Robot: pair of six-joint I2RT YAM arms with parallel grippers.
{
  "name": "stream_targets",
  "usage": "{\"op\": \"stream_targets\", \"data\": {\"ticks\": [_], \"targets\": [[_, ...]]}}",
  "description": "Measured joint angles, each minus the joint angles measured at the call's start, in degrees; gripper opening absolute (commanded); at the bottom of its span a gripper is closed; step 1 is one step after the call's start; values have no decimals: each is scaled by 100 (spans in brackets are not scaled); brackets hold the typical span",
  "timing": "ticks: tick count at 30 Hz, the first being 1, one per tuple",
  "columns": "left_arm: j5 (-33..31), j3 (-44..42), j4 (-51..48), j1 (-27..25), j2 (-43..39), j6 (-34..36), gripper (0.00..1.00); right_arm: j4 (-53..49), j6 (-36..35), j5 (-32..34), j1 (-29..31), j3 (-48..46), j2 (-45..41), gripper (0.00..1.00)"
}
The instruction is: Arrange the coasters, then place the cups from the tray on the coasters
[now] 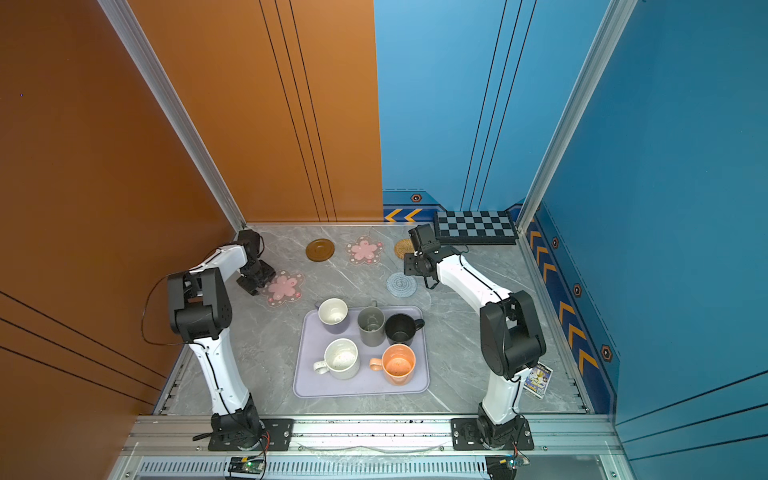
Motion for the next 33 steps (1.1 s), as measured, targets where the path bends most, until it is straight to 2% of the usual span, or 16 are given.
{"op": "stream_targets", "data": {"ticks": [6,15,33], "targets": [[170,28,136,214,-173,-2,60,48,2,-44,0,-11,0,60],[197,199,170,195,162,-70,60,85,2,-103,0,-35,0,60],[164,496,208,-520,457,-282,59,103,4,-111,0,-66,0,60]]}}
